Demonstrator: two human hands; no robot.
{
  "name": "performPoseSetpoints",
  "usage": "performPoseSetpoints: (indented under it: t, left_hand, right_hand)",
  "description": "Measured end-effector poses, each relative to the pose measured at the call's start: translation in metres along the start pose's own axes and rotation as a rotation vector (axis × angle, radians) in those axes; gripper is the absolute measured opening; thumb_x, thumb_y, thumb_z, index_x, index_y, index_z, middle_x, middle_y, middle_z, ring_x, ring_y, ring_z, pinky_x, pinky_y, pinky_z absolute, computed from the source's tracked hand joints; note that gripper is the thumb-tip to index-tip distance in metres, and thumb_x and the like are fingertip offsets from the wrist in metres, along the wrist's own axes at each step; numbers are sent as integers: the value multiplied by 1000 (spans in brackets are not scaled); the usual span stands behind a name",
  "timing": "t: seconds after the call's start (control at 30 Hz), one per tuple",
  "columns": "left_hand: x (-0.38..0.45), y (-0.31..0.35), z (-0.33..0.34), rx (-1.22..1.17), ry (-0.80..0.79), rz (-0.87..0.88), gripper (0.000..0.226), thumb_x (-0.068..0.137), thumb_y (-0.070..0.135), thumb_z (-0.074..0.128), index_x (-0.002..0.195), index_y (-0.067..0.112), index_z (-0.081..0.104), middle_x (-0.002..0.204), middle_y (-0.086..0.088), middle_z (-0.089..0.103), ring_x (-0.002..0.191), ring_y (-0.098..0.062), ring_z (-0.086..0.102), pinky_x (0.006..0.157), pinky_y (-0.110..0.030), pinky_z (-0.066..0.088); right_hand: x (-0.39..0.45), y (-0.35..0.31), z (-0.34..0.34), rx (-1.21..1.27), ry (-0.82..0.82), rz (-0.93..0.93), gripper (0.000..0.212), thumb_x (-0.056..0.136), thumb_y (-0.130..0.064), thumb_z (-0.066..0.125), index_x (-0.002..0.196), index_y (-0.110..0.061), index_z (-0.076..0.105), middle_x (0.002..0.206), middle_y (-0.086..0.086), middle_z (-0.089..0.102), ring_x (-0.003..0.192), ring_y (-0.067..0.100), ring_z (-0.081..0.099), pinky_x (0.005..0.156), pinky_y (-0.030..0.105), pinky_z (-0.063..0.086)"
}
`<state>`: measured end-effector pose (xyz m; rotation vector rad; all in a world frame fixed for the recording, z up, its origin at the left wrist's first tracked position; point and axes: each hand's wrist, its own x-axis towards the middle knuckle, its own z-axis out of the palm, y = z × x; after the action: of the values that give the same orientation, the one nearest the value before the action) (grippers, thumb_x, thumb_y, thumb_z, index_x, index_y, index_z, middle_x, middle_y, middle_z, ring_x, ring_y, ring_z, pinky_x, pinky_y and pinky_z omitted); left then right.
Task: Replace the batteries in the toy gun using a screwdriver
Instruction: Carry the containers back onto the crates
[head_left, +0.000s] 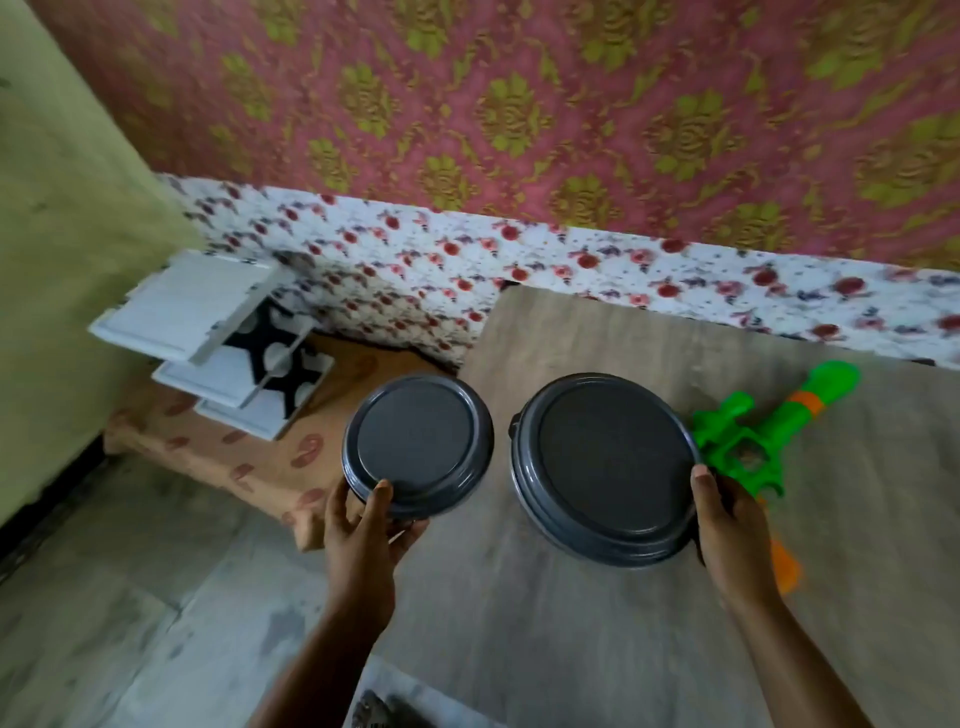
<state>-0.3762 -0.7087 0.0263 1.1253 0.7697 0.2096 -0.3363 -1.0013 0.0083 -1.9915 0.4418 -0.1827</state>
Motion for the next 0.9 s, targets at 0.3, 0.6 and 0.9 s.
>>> performPoseSetpoints:
  t: [0.3,0.6,0.9]
  left_hand:
    - [72,89,-150,-94,28,47,45,92,10,54,134,20,41,105,-12,64,67,-21,70,51,-32,58]
    - [127,183,-304,-174,114,178,52,90,13,58,137,23,37,122,-17,58,90,-28,66,60,-31,60]
    - [208,218,-351,-268,166,162,60,91,12,57,144,23,31,103,-13,63,85,-27,65,67,-36,60]
  right_hand:
    - [-59,-92,146,-64,-49,-199,45,88,-38,43,61,-4,47,56,10,48,54,19,45,52,28,35]
    - [-121,-180,287,-131,-178,-284,50,92,-38,48,52,-11,35,49,9,37,50,29,39,49,32,27]
    - [-129,-202,397,-123,-342,-204,41,93,-36,45,56,-20,43,55,0,45,56,20,48,53,32,34]
